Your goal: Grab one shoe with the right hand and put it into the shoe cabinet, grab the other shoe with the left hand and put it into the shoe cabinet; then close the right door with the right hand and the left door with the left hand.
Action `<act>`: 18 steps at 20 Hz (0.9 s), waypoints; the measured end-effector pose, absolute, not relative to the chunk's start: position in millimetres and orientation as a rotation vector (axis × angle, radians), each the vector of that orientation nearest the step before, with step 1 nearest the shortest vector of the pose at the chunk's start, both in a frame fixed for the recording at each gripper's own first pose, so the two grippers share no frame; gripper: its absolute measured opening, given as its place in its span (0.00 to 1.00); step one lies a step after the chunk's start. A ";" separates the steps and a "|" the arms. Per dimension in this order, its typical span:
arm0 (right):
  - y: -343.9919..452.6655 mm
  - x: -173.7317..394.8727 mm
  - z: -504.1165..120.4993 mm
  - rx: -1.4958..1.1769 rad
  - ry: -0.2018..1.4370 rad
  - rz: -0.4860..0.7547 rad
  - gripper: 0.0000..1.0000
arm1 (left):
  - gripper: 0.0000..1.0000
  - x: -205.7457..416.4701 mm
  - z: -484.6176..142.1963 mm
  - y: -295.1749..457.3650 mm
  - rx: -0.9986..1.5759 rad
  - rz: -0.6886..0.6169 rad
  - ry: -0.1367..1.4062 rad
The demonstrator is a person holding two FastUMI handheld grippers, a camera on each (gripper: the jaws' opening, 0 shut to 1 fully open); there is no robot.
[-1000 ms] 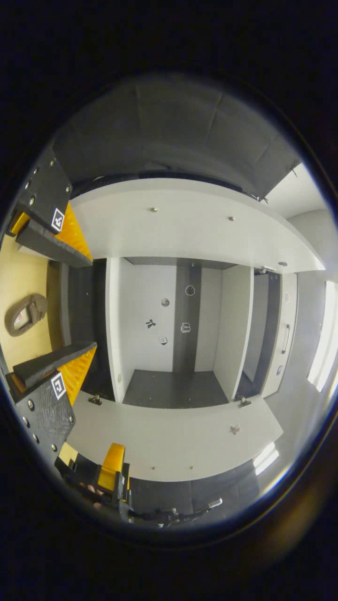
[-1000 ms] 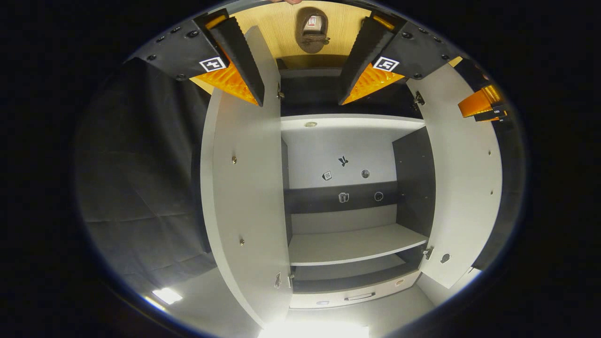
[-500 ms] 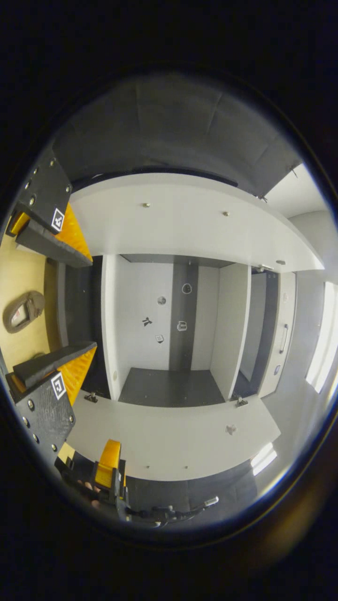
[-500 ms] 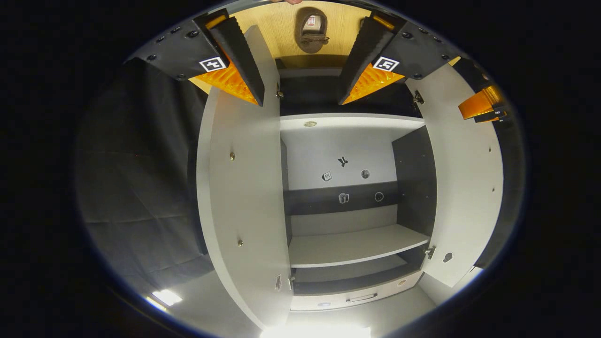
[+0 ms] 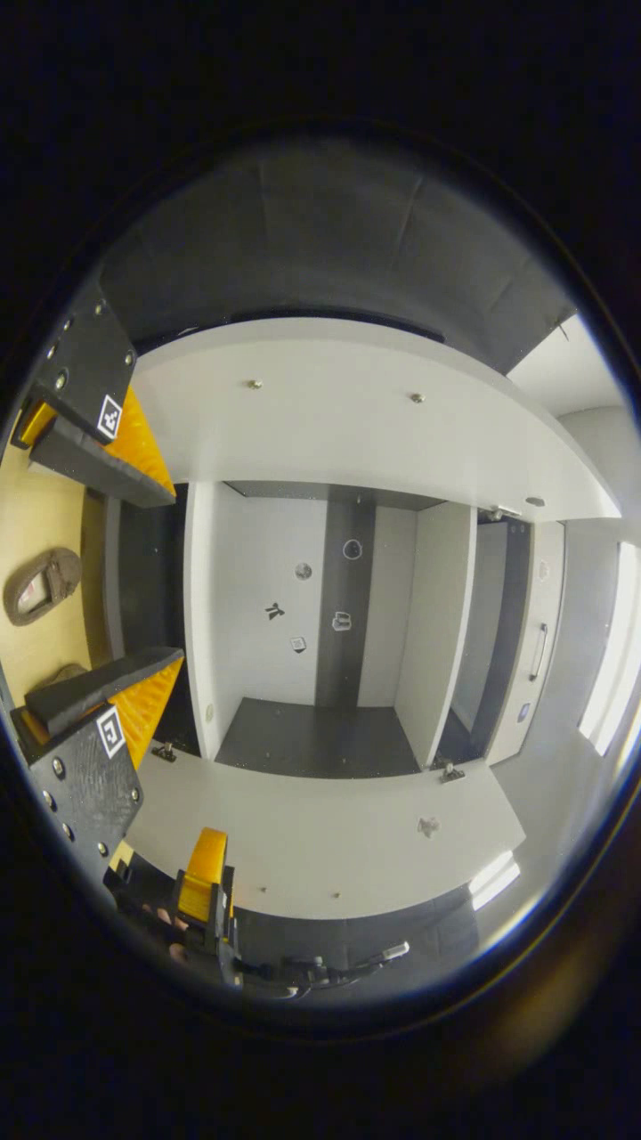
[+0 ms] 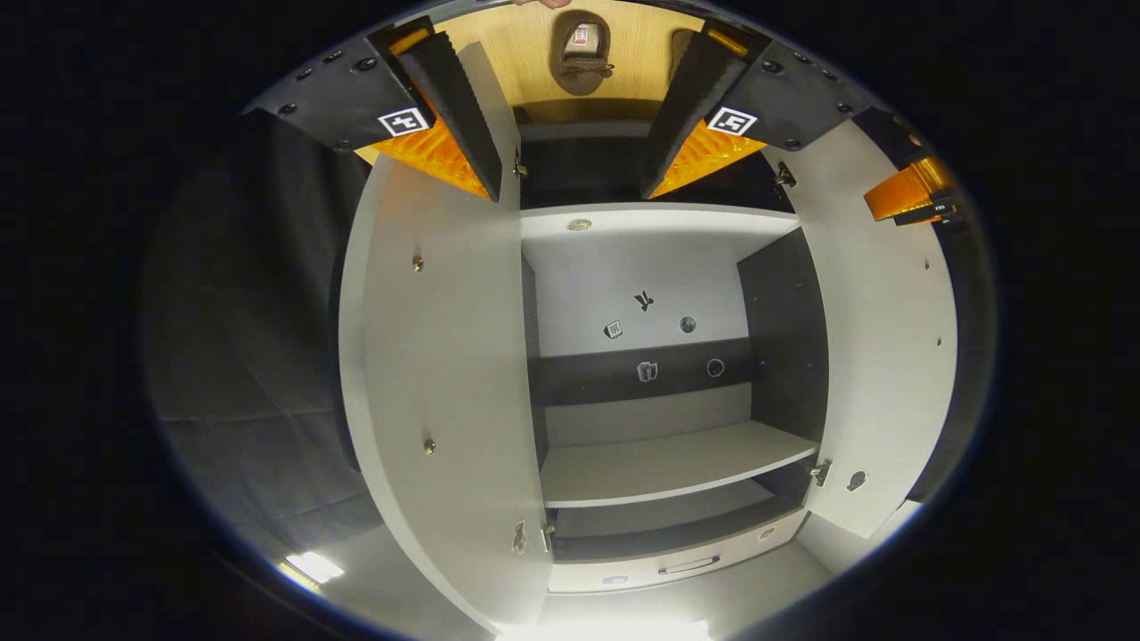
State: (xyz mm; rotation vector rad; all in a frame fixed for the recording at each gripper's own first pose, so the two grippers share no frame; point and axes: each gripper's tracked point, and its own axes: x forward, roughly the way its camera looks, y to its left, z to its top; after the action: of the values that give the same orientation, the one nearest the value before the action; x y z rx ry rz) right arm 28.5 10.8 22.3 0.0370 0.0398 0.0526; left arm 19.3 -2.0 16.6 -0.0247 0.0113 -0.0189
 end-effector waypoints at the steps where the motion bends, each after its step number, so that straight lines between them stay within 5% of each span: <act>1: 15.0 31.8 19.9 0.044 0.055 0.070 0.94 | 0.95 19.4 12.1 -2.5 -0.023 -0.021 0.019; 18: 79.9 59.6 -159.3 0.104 0.510 0.232 0.97 | 0.94 22.5 -25.6 -15.3 -0.035 -0.076 0.099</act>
State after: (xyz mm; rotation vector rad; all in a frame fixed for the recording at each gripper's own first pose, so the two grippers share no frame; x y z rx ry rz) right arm 59.6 79.9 -159.3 0.1040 0.5100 0.2317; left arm 22.5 -15.3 -25.6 -0.0353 0.0989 -0.0756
